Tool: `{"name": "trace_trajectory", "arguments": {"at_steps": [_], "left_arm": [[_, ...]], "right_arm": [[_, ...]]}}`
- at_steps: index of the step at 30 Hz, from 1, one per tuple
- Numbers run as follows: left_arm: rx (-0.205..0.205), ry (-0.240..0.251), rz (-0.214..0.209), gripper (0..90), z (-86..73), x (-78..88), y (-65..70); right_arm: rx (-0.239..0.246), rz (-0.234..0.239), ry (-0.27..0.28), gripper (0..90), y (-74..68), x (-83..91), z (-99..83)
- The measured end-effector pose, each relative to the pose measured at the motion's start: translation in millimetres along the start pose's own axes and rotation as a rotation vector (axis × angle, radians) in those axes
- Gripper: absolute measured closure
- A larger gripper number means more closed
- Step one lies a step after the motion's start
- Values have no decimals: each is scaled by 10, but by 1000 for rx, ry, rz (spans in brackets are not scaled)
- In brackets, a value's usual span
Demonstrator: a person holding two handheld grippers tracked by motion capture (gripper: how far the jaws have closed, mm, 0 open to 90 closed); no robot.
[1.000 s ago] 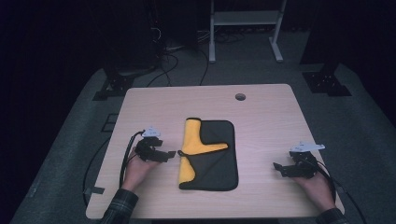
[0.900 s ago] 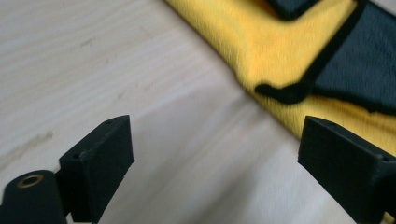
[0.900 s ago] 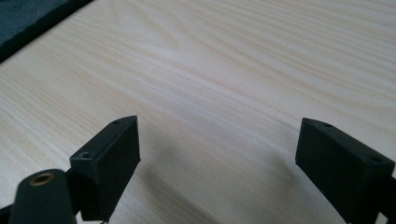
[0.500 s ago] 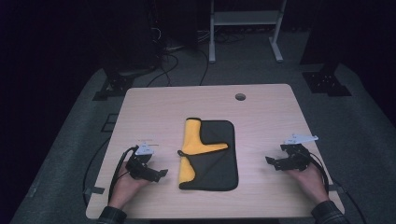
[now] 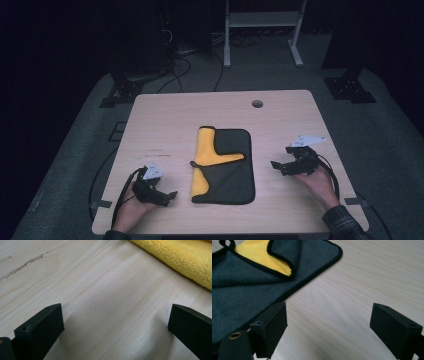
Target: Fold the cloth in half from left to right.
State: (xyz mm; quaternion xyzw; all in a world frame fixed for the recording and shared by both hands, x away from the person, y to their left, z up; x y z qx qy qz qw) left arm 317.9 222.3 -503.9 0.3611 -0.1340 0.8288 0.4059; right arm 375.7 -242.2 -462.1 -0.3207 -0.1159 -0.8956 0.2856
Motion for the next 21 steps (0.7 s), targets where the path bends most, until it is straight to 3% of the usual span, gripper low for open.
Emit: {"name": "trace_trajectory", "arguments": {"at_steps": [7, 11, 14, 21], "left_arm": [[-2, 11, -1, 0, -15, 5, 0], [2, 14, 4, 0, -15, 3, 4], [4, 13, 5, 0, -14, 1, 9], [-1, 12, 1, 0, -6, -7, 12]], "right_arm": [[16, 23, 18, 155, -104, -96, 158], [33, 38, 68, 249, -166, -129, 237], [30, 62, 58, 258, -202, -183, 302], [42, 105, 106, 415, -343, -282, 449]]}}
Point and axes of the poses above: each handheld gripper's, and its own axes: x roughly backward along the jaws, z roughly out of its top, y roughly to its right, the point moved 3 cm from there along -x, roughly forward along the jaws, and after that the axes turned 7 degrees about -z, right-handed, at the moved point
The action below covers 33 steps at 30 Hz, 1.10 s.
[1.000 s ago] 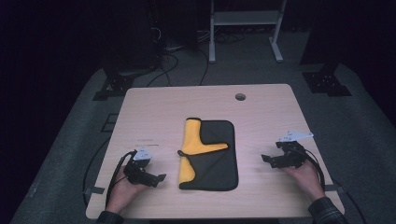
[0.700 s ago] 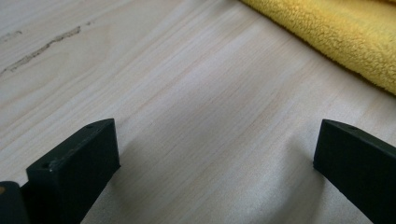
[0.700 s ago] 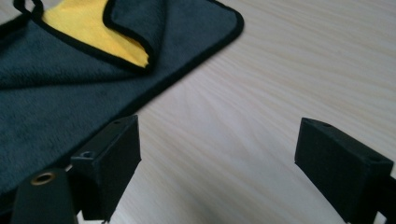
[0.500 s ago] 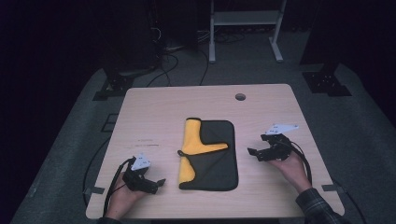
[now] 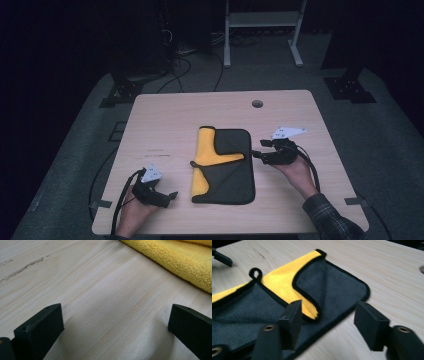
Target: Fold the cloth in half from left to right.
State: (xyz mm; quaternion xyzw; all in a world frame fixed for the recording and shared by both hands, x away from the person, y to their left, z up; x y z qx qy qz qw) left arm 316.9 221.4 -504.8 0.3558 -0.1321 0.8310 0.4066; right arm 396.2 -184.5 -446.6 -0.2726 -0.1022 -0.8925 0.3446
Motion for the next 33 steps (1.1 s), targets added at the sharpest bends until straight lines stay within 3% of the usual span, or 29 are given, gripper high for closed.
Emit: {"name": "trace_trajectory", "arguments": {"at_steps": [2, 8, 10, 15, 22, 33], "left_arm": [[0, -1, 0, 0, 0, 0, 0], [-4, 0, -4, 0, 5, -5, 1], [-10, -1, -8, 0, 9, -8, -2], [-10, 0, -7, 0, 8, -8, -2], [-10, -1, -7, 0, 9, -8, -2], [-10, 0, -7, 0, 9, -8, -2]], "right_arm": [[12, 14, -20, 439, -43, -67, 36], [27, 42, -2, 548, -155, -243, 156], [33, 59, -28, 546, -179, -324, 184], [21, 101, -27, 579, -225, -475, 280], [41, 136, -40, 623, -361, -710, 397], [79, 164, -84, 675, -521, -1016, 390]]}}
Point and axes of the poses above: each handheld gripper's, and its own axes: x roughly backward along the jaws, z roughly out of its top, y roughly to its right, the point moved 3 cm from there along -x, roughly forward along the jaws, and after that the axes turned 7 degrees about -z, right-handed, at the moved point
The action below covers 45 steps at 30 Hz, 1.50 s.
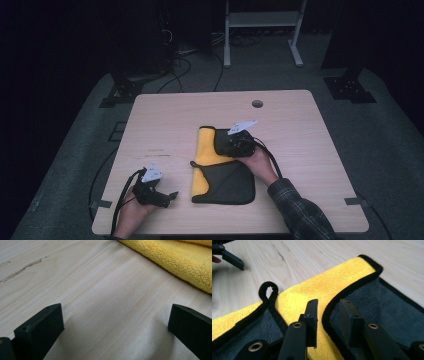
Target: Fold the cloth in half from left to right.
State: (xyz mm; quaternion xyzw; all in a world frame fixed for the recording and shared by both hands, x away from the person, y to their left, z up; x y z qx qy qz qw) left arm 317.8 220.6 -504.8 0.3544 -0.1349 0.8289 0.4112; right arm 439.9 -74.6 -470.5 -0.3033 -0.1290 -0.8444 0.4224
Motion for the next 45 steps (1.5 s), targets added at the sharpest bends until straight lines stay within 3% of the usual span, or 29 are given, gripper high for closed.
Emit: {"name": "trace_trajectory", "arguments": {"at_steps": [8, 12, 17, 21, 25, 32, 39, 45], "left_arm": [[9, 1, 8, 0, 0, 1, -6], [11, 2, 9, 0, 0, 0, -7], [17, 2, 14, 0, 0, 1, -9], [17, 2, 13, 0, 0, 1, -9], [17, 2, 14, 0, 0, 1, -9], [17, 2, 14, 0, 0, 1, -10], [18, 2, 14, 0, 0, 1, -9], [18, 2, 16, 0, 0, 1, -12]], "right_arm": [[26, -12, -46, 644, -37, -231, -37], [66, -49, -70, 641, -87, -293, -64], [89, -103, -75, 743, -109, -301, -66], [85, -104, -70, 824, -87, -291, -62], [70, -95, -58, 839, -59, -250, -35], [32, -131, -16, 848, 110, -67, 78], [-10, -214, 12, 850, 363, 134, 150], [-81, -279, 16, 852, 622, 251, 149]]}}
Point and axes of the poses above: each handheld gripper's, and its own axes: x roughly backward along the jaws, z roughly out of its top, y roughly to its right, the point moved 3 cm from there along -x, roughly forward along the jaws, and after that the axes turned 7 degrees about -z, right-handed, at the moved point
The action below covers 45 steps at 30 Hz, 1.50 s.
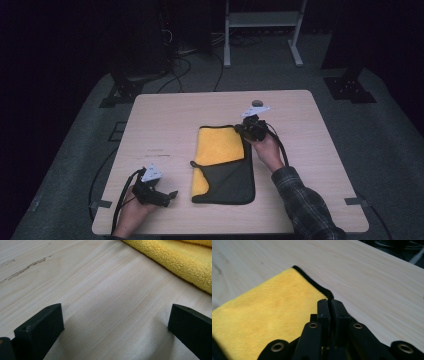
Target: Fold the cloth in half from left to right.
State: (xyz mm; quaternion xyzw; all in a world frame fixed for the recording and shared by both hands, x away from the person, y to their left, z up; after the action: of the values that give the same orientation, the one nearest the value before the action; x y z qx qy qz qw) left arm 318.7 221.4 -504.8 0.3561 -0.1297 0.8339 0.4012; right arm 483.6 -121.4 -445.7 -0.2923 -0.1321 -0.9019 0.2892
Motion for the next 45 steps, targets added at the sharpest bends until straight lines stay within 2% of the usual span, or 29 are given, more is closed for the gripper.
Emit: {"name": "trace_trajectory", "arguments": {"at_steps": [4, 8, 16, 18, 21, 24, 26, 31, 33, 39, 45], "left_arm": [[2, 1, 2, 0, 0, 0, -2], [6, 1, 6, 0, -1, 2, -3], [10, 6, 11, 0, -5, 2, -2], [10, 4, 12, 0, -7, 5, -3], [9, 0, 11, 0, -11, 12, -3], [10, 1, 11, 0, -12, 13, -2], [10, 1, 12, 0, -13, 13, -2], [10, 1, 12, 0, -13, 13, -2], [9, 1, 12, 0, -12, 13, -2], [9, 1, 12, 0, -13, 13, -2], [9, 1, 12, 0, -12, 13, -2]], "right_arm": [[-26, -20, -5, 853, 150, -29, -35], [-43, -39, -43, 853, 255, -123, -134], [-39, -77, -111, 849, 344, -380, -334], [-46, -79, -107, 836, 352, -388, -341], [-48, -111, -100, 713, 371, -363, -322], [-114, -75, -57, 686, 441, -259, -290], [-113, -72, -43, 683, 463, -177, -266], [-96, -33, -38, 643, 401, -22, -224], [-91, -8, -19, 630, 344, 40, -221], [-66, 64, 16, 612, 118, 197, -242], [-39, 124, 15, 573, -110, 279, -274]]}}
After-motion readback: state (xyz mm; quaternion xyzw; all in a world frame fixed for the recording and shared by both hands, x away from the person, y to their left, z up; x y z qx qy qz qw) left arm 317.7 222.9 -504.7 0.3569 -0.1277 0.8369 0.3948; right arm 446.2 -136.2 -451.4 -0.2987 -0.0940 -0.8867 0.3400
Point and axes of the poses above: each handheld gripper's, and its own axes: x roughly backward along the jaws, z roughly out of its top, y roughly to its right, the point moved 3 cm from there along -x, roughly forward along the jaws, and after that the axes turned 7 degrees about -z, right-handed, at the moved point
